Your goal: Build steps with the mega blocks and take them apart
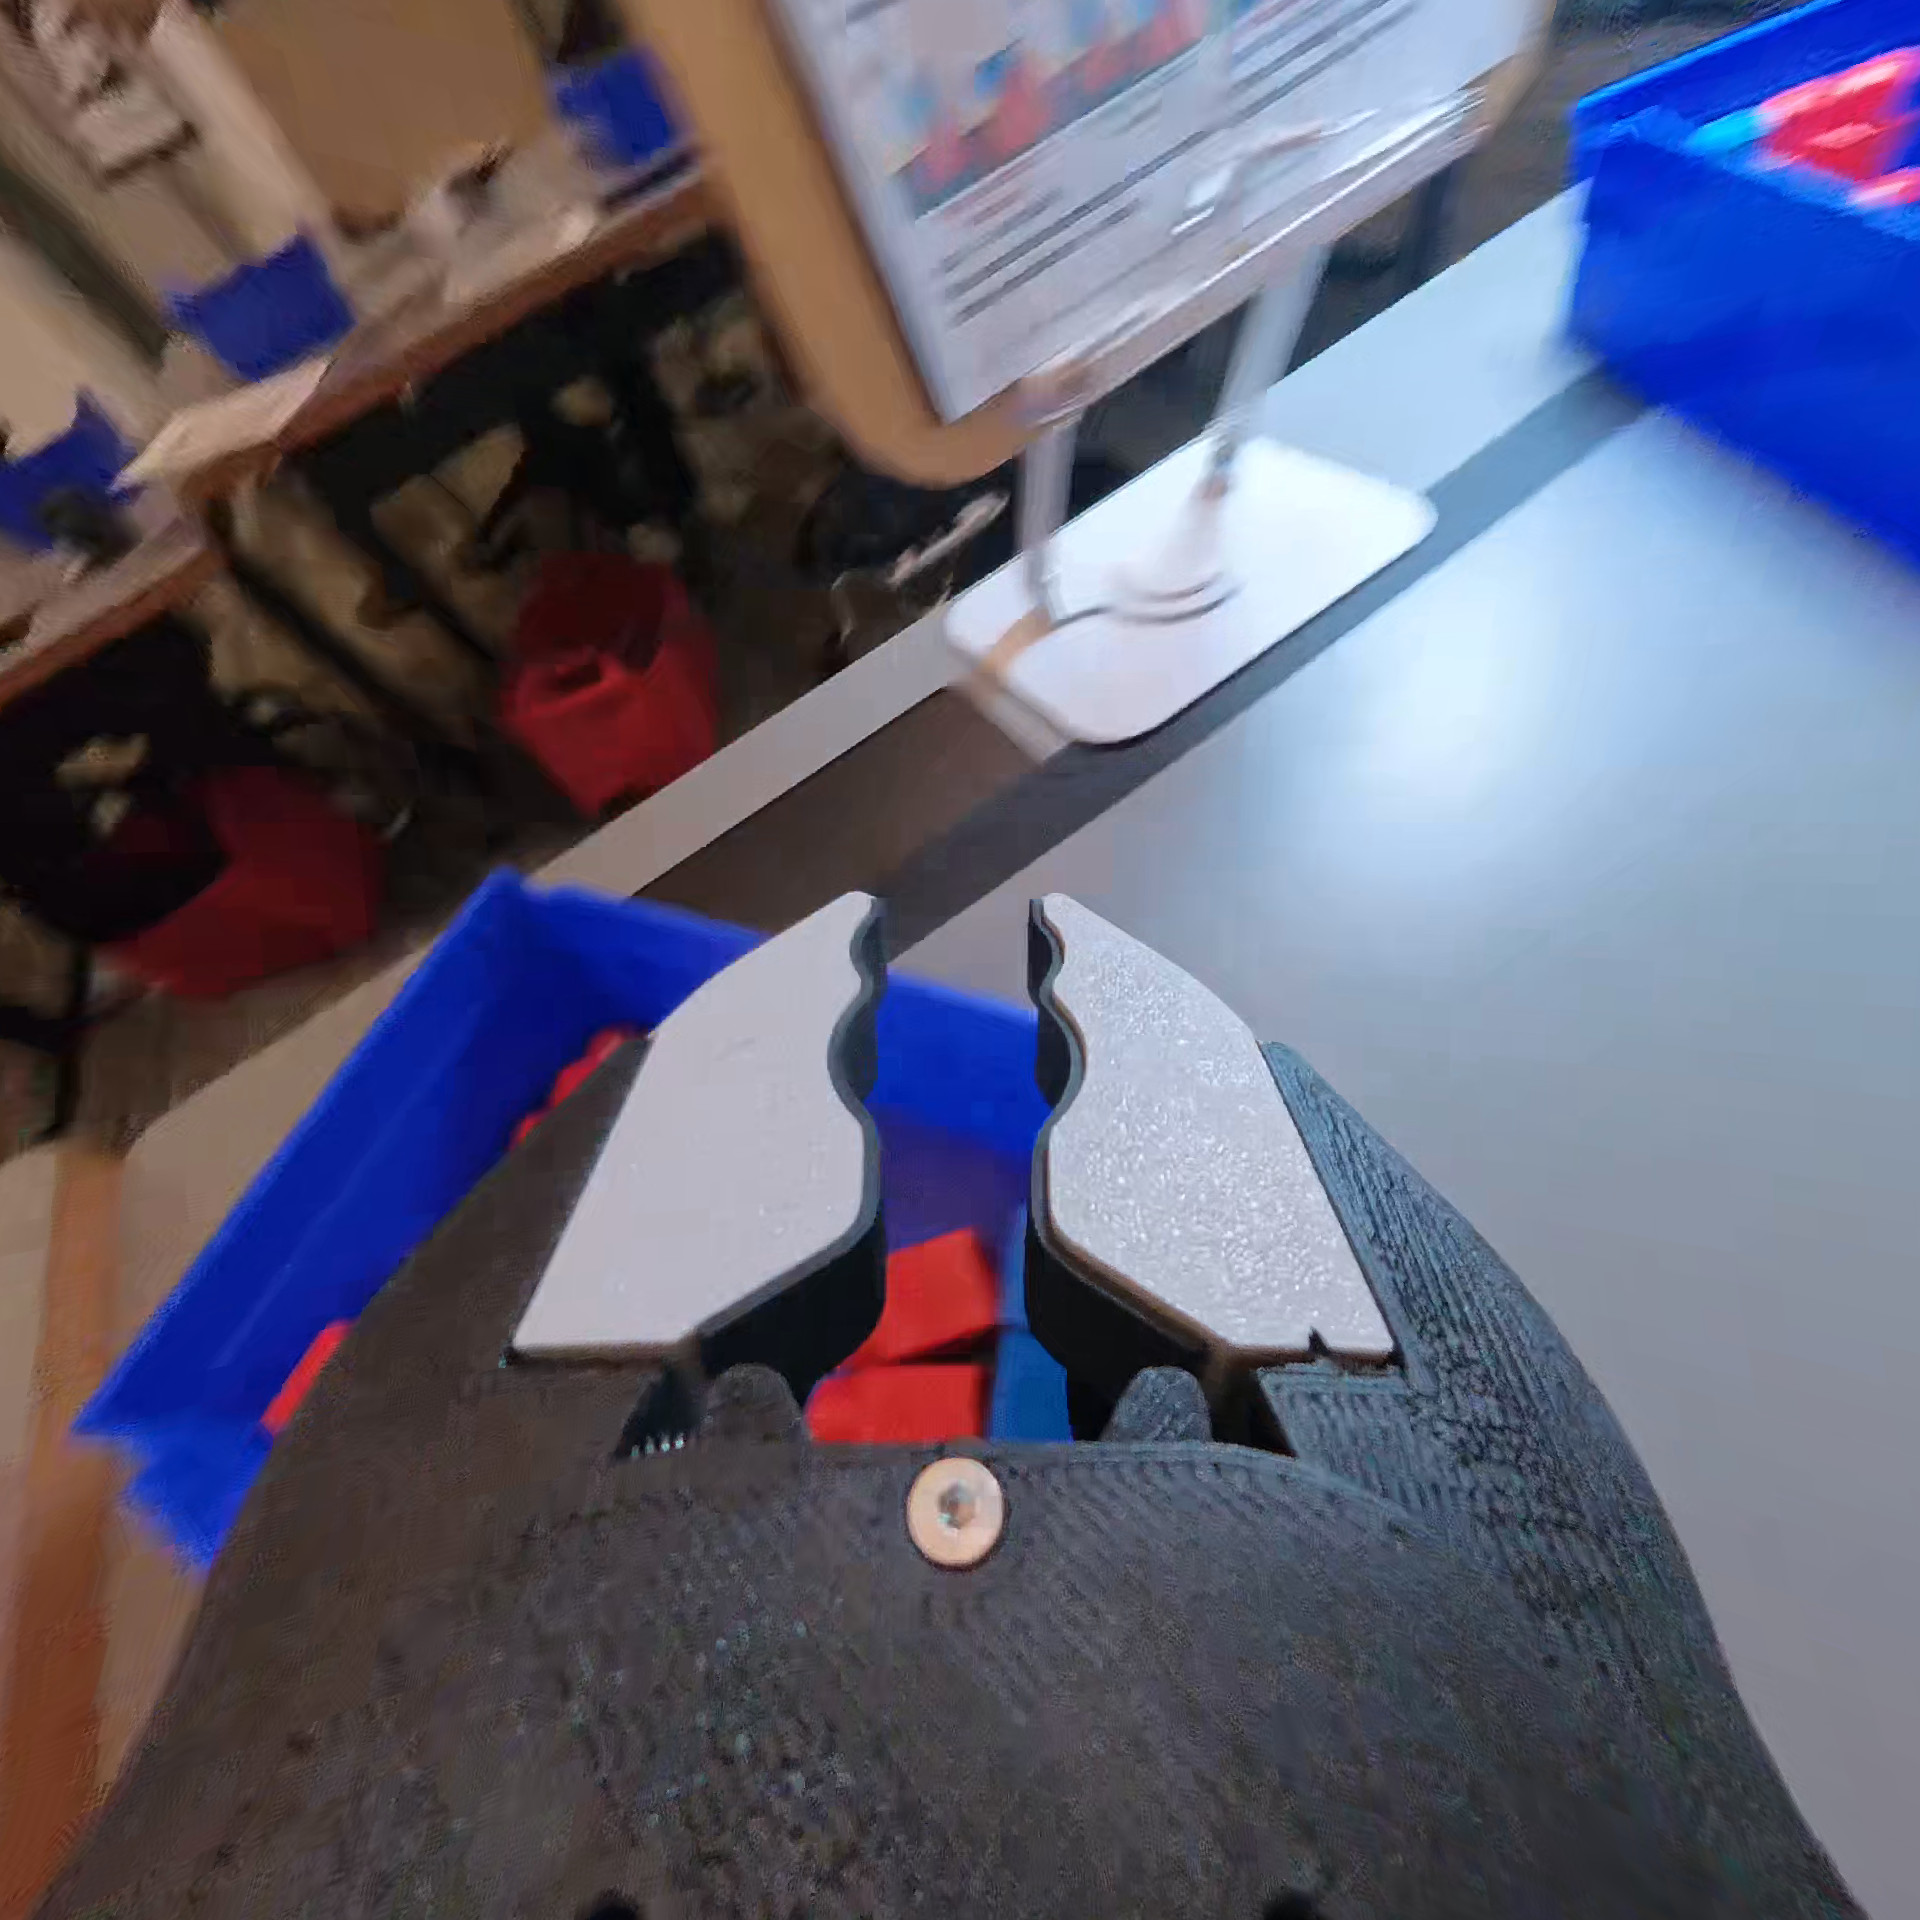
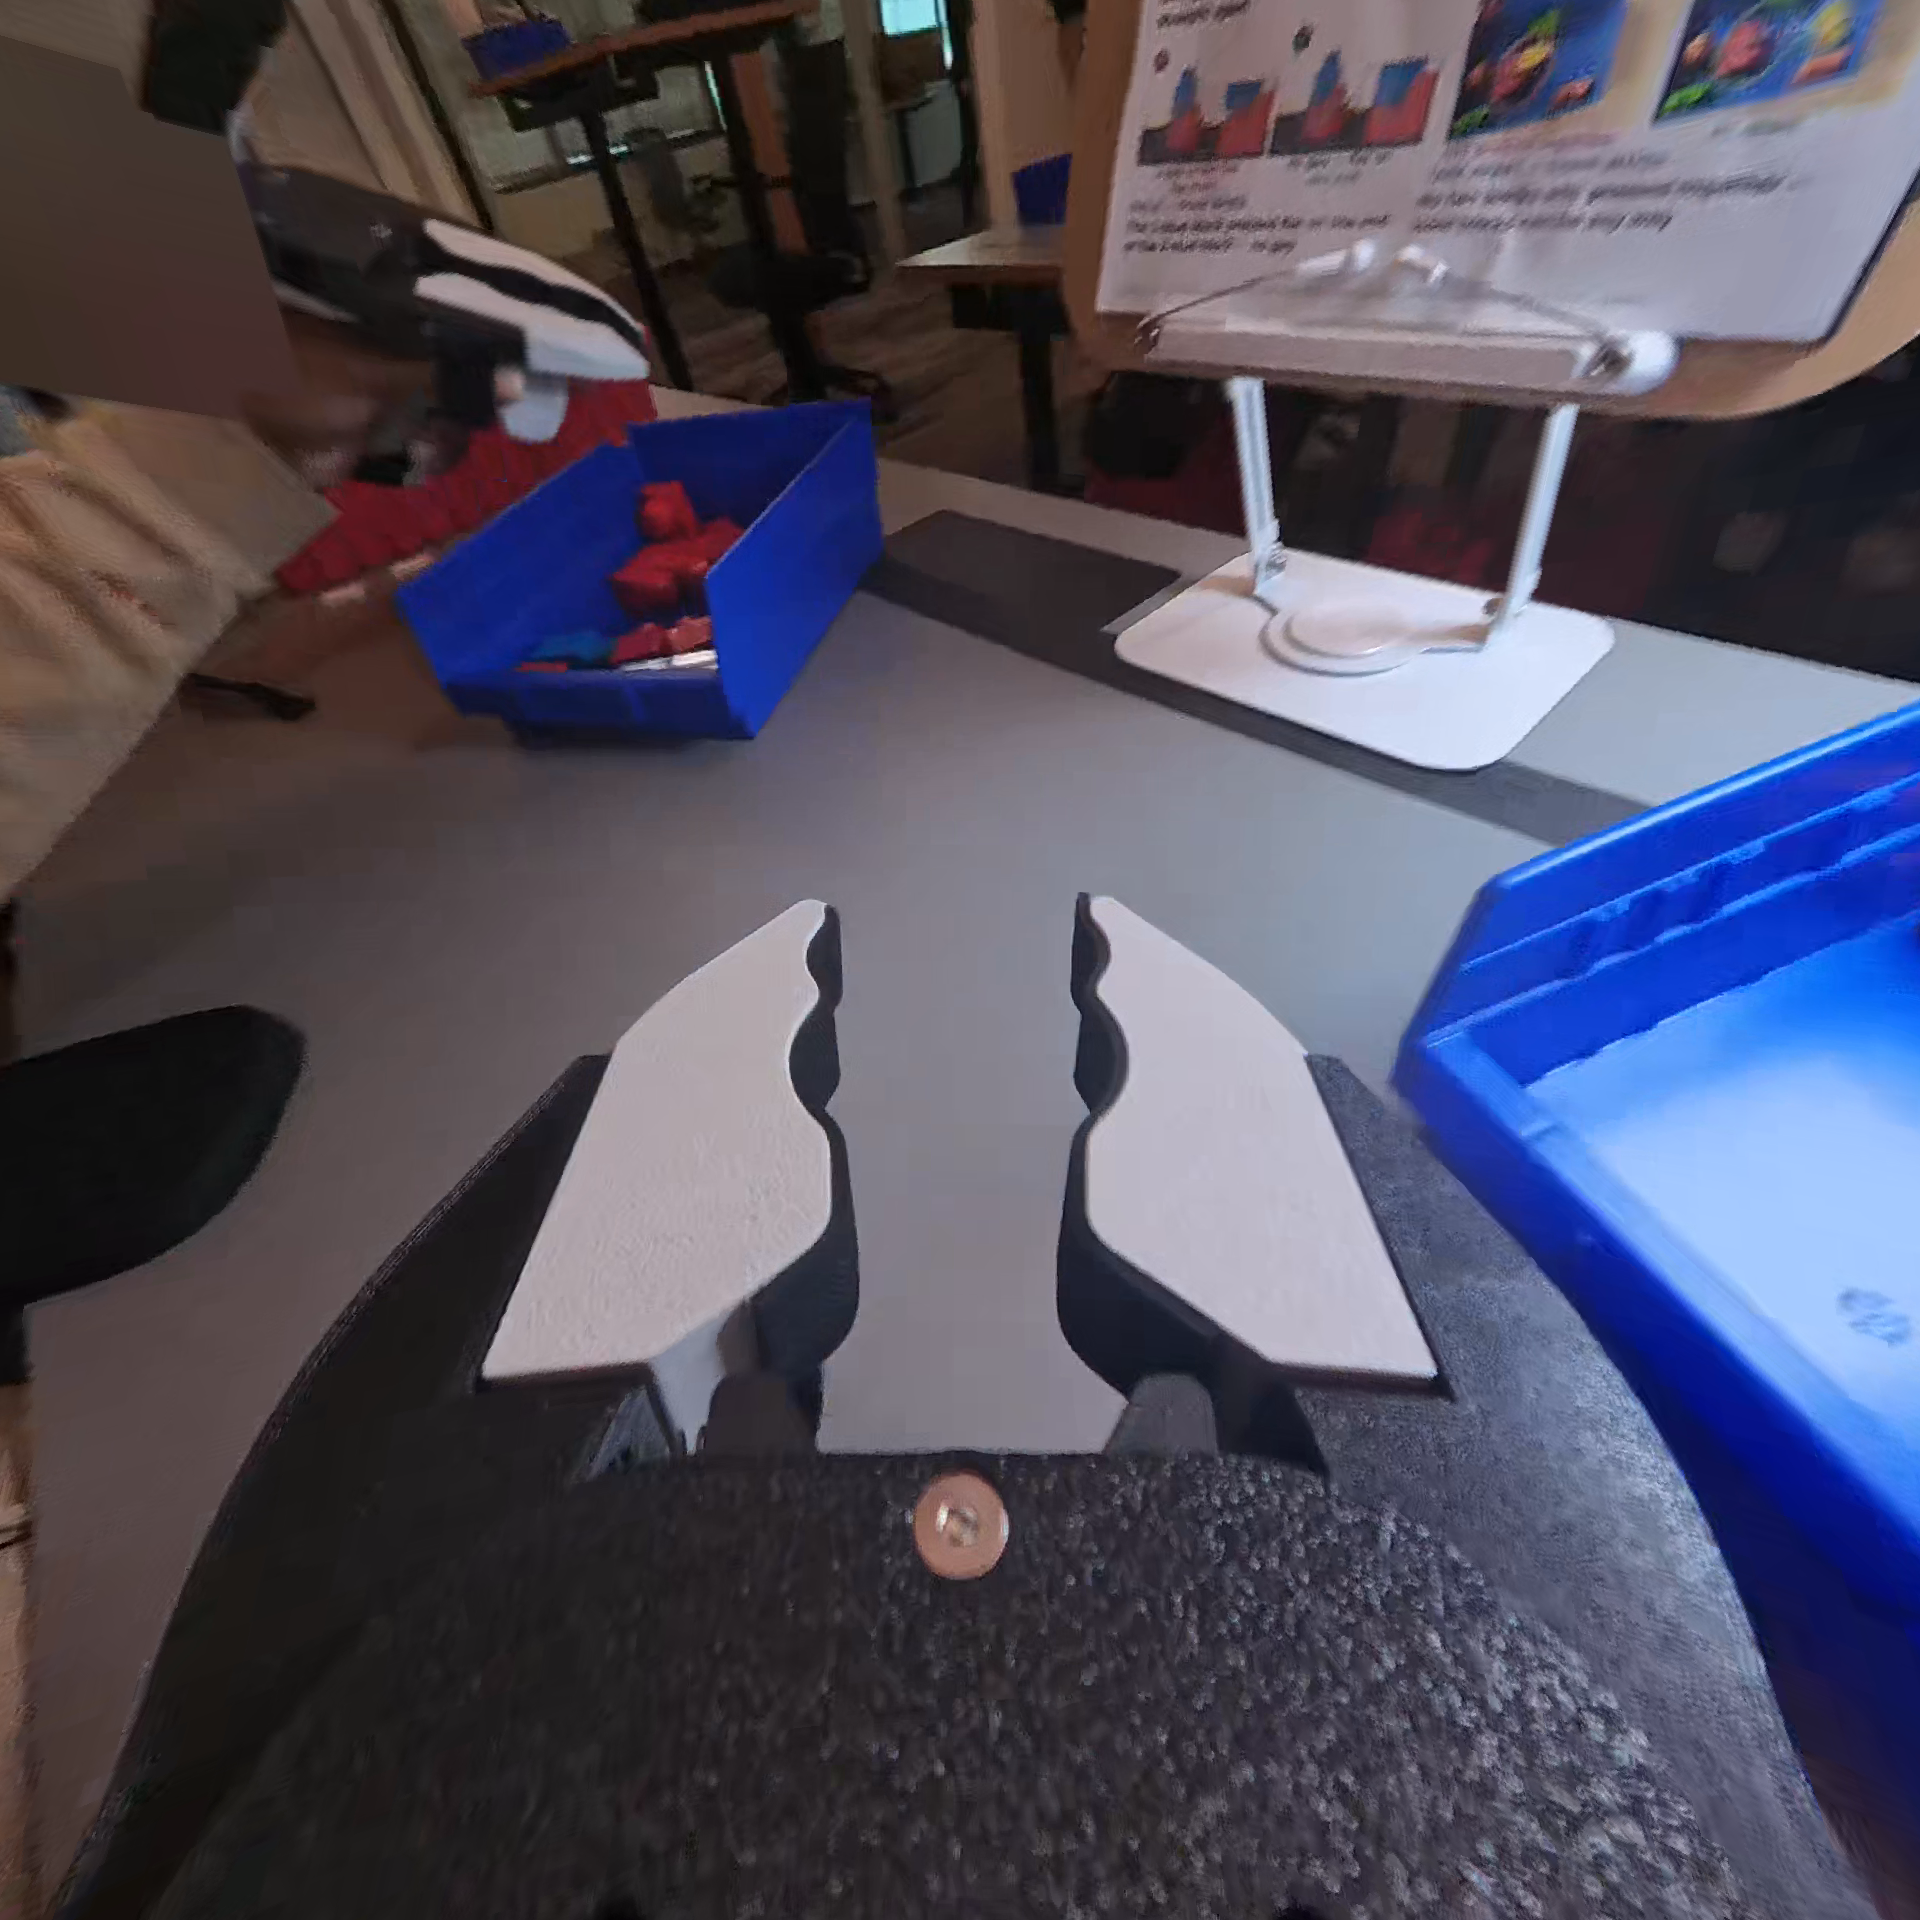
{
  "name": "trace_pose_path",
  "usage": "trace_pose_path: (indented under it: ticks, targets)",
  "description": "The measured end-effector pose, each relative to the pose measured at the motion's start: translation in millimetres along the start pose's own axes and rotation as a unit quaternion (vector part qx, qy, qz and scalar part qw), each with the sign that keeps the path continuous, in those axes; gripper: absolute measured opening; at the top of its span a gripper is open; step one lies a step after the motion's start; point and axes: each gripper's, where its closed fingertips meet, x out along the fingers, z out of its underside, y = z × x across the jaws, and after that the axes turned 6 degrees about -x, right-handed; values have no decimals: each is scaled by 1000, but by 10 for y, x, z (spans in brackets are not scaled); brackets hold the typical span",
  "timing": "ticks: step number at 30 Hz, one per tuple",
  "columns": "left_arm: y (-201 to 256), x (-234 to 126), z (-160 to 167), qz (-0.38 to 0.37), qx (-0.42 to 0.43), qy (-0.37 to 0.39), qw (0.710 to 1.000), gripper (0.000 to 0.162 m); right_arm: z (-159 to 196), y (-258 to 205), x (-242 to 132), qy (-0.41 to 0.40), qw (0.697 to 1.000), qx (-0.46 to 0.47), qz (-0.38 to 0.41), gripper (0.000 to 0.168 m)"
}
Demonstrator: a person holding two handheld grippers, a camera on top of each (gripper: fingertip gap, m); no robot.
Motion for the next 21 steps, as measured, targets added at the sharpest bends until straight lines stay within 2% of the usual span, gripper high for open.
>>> trace_pose_path:
  ticks: [3,7,10,15,16,17,21]
  targets:
    - [-778,120,370,-54,-38,-106,992,32,229,-336,1,5,999,36,-41,42]
    - [-1172,335,932,-39,-24,-232,972,39,465,-491,111,-15,998,-1,-55,35]
    - [-1298,480,1214,-38,36,-307,950,43,635,-571,182,-57,995,-56,-61,35]
    - [-1369,579,1791,-11,104,-463,880,59,841,-619,259,-87,987,-121,-65,32]
    - [-1414,600,1863,-20,125,-478,869,67,886,-601,266,-94,986,-124,-62,32]
    - [-1488,627,1853,-41,160,-478,863,55,927,-580,272,-101,985,-127,-59,31]
    - [-1441,576,1842,-37,213,-504,836,47,993,-544,277,-111,984,-126,-60,28]
